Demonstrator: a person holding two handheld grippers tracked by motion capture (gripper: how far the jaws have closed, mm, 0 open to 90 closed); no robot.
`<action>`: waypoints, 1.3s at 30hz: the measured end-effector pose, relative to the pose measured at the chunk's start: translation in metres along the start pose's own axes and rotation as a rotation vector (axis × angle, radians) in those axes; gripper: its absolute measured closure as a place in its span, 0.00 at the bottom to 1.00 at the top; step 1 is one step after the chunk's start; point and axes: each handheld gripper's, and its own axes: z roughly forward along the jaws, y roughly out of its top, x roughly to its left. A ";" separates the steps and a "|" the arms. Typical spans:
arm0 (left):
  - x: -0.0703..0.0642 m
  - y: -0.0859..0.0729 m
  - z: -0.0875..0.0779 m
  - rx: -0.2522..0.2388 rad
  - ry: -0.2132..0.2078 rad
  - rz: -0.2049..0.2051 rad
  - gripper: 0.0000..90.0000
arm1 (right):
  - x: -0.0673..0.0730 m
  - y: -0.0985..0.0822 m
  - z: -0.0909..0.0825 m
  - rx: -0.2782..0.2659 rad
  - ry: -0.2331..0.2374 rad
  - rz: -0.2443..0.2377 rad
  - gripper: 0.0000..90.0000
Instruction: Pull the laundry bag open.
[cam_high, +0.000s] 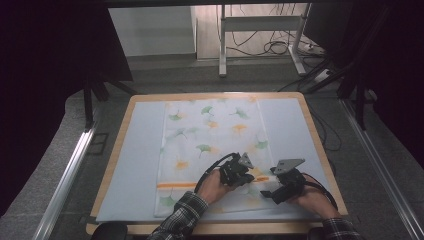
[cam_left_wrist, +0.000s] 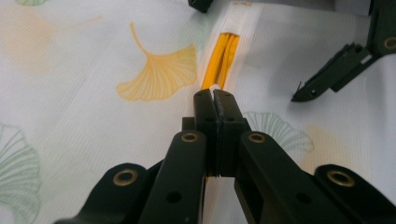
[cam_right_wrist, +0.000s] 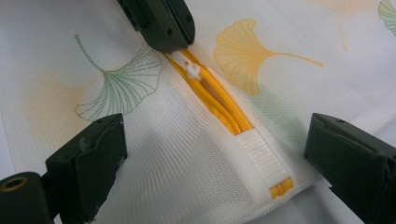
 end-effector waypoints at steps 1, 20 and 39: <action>0.000 -0.001 -0.001 0.001 0.001 0.002 1.00 | 0.000 0.000 0.000 0.000 0.000 0.000 0.06; 0.009 -0.030 -0.025 0.031 0.017 -0.027 1.00 | 0.000 0.000 0.000 0.000 -0.002 0.004 0.06; 0.010 -0.051 -0.041 0.032 0.044 -0.047 1.00 | 0.001 0.000 0.000 0.002 -0.006 0.008 0.07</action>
